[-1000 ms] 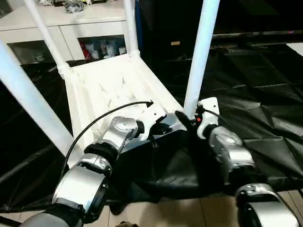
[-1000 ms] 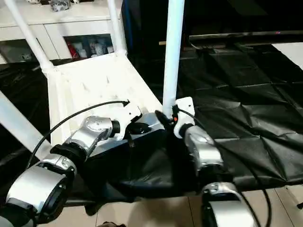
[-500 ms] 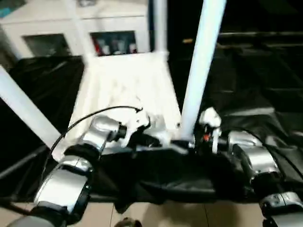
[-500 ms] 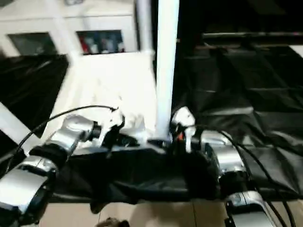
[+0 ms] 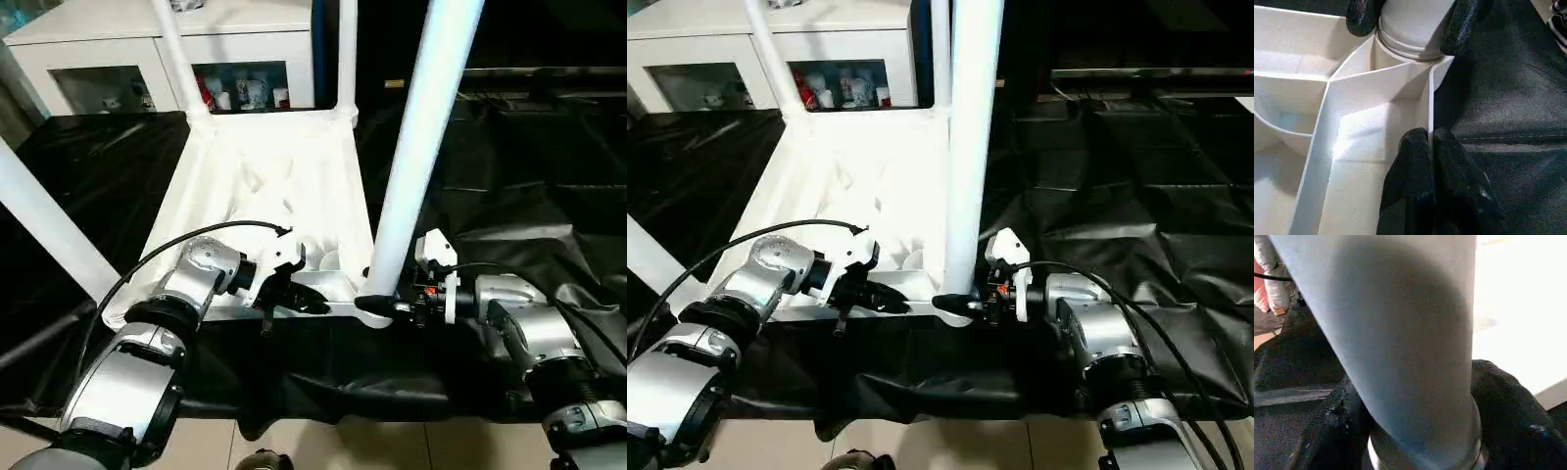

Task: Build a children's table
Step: Rotate leg to tighten

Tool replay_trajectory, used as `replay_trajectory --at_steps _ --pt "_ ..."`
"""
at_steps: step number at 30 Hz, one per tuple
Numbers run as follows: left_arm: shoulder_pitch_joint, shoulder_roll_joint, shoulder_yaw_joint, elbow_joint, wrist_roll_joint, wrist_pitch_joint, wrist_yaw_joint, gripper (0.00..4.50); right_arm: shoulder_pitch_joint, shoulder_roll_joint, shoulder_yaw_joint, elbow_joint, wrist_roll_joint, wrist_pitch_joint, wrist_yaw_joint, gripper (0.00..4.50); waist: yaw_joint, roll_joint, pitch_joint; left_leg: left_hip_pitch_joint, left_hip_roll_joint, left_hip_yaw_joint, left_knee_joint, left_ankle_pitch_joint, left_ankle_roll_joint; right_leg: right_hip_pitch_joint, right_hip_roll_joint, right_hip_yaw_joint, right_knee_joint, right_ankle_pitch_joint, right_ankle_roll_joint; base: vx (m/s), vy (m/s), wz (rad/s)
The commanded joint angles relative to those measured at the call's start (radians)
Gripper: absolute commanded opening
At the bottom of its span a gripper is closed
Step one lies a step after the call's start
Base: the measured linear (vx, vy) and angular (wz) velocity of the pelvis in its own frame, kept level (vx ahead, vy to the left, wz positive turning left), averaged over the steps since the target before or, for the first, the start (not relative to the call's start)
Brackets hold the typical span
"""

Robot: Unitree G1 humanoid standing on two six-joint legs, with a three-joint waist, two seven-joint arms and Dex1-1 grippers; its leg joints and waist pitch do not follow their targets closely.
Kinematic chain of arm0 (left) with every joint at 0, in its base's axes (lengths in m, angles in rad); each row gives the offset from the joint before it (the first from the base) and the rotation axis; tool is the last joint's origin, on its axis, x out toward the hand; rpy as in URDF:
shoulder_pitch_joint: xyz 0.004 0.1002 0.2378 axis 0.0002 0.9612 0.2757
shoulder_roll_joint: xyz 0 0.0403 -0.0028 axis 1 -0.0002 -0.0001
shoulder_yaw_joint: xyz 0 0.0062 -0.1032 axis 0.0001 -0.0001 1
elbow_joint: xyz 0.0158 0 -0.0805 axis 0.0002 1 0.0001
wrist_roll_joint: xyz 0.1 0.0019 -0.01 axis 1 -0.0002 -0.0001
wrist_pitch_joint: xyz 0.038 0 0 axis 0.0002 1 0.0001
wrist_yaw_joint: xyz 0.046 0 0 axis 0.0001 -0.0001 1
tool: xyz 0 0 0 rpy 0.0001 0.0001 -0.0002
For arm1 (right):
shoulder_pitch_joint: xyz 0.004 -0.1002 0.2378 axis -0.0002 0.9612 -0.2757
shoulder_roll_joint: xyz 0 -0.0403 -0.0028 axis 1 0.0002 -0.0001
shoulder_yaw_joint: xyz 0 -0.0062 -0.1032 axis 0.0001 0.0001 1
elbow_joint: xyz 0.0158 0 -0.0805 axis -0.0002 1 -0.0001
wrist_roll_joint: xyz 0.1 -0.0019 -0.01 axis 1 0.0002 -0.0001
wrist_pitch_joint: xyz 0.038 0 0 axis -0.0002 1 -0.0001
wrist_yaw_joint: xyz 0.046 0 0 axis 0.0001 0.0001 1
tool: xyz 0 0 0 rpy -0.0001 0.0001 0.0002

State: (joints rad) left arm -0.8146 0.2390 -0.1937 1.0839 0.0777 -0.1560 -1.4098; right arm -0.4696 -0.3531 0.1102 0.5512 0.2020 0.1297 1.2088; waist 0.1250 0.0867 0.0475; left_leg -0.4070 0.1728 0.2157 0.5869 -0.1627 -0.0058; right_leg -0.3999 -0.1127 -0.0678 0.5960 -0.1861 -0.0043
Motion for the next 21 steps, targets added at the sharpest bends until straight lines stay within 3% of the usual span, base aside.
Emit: replay_trajectory --at_steps 1,3,4,5,8,10,12,13,16,18,19,21 --pt "-0.010 -0.028 0.010 -0.014 -0.008 0.003 0.074 0.00 0.014 0.039 0.005 -0.008 -0.001 0.013 -0.069 2.62 -0.002 -0.024 -0.069 0.035 0.068 -0.035 -0.070 -0.244 0.070 0.035 -0.059 0.035 -0.063 -0.166 -0.251 0.000 0.000 0.00" --pt "-0.020 -0.041 0.015 -0.002 0.001 0.015 0.140 0.00 0.006 0.059 -0.005 0.031 -0.027 -0.005 -0.154 2.59 -0.006 -0.023 -0.067 0.034 0.069 -0.036 -0.074 -0.264 0.052 0.033 -0.060 0.036 -0.065 -0.199 -0.242 0.000 0.000 0.00" --pt "-0.039 -0.074 0.031 0.021 0.006 0.028 0.254 0.00 -0.016 0.104 -0.037 0.123 -0.072 -0.035 -0.345 2.58 -0.011 -0.021 -0.062 0.036 0.068 -0.037 -0.079 -0.301 0.029 0.029 -0.060 0.036 -0.070 -0.253 -0.232 0.000 0.000 0.00" --pt "-0.044 -0.084 0.035 0.027 0.007 0.032 0.283 0.00 -0.023 0.119 -0.047 0.149 -0.082 -0.043 -0.402 2.58 -0.021 -0.021 -0.060 0.039 0.064 -0.040 -0.083 -0.342 0.000 0.030 -0.062 0.035 -0.076 -0.313 -0.219 0.000 0.000 0.00" --pt "-0.058 -0.118 0.036 0.041 0.018 0.043 0.372 0.00 -0.040 0.169 -0.091 0.201 -0.077 -0.034 -0.555 2.57 -0.043 -0.019 -0.060 0.039 0.063 -0.047 -0.091 -0.384 -0.032 0.029 -0.060 0.035 -0.083 -0.348 -0.193 0.000 0.000 0.00" --pt "-0.064 -0.134 0.036 0.048 0.023 0.054 0.412 0.00 -0.049 0.191 -0.113 0.224 -0.071 -0.027 -0.623 2.57 -0.051 -0.019 -0.062 0.039 0.060 -0.046 -0.089 -0.390 -0.030 0.031 -0.058 0.035 -0.084 -0.322 -0.193 0.000 0.000 0.00" --pt "-0.082 -0.181 0.038 0.068 0.035 0.074 0.536 0.00 -0.074 0.241 -0.141 0.275 -0.074 -0.010 -0.777 2.56 -0.060 -0.015 -0.061 0.042 0.058 -0.043 -0.088 -0.391 -0.027 0.025 -0.055 0.037 -0.085 -0.285 -0.206 0.000 0.000 0.00" --pt "-0.084 -0.190 0.039 0.069 0.035 0.076 0.553 0.00 -0.079 0.251 -0.141 0.281 -0.075 -0.010 -0.793 2.56 -0.063 -0.019 -0.062 0.042 0.055 -0.042 -0.085 -0.393 -0.020 0.028 -0.055 0.035 -0.086 -0.286 -0.208 0.000 0.000 0.00" --pt "-0.091 -0.229 0.038 0.072 0.036 0.077 0.611 0.00 -0.103 0.299 -0.131 0.295 -0.084 -0.017 -0.843 2.56 -0.065 -0.015 -0.065 0.038 0.055 -0.041 -0.083 -0.365 0.002 0.031 -0.054 0.035 -0.085 -0.255 -0.206 0.000 0.000 0.00" --pt "-0.091 -0.244 0.034 0.071 0.039 0.072 0.608 0.00 -0.114 0.316 -0.102 0.294 -0.104 -0.060 -0.800 2.56 -0.064 -0.015 -0.066 0.036 0.054 -0.040 -0.081 -0.352 0.014 0.033 -0.054 0.033 -0.084 -0.244 -0.206 0.000 0.000 0.00" --pt "-0.091 -0.246 0.034 0.073 0.041 0.069 0.605 0.00 -0.118 0.319 -0.097 0.295 -0.109 -0.081 -0.780 3.12 -0.063 -0.016 -0.066 0.036 0.055 -0.039 -0.081 -0.350 0.023 0.035 -0.055 0.033 -0.085 -0.241 -0.206 0.000 0.000 0.00" --pt "-0.090 -0.241 0.035 0.072 0.040 0.066 0.592 0.00 -0.118 0.316 -0.097 0.289 -0.102 -0.093 -0.747 3.26 -0.063 -0.016 -0.066 0.035 0.056 -0.040 -0.081 -0.350 0.028 0.035 -0.054 0.032 -0.084 -0.243 -0.207 0.000 0.000 0.00"
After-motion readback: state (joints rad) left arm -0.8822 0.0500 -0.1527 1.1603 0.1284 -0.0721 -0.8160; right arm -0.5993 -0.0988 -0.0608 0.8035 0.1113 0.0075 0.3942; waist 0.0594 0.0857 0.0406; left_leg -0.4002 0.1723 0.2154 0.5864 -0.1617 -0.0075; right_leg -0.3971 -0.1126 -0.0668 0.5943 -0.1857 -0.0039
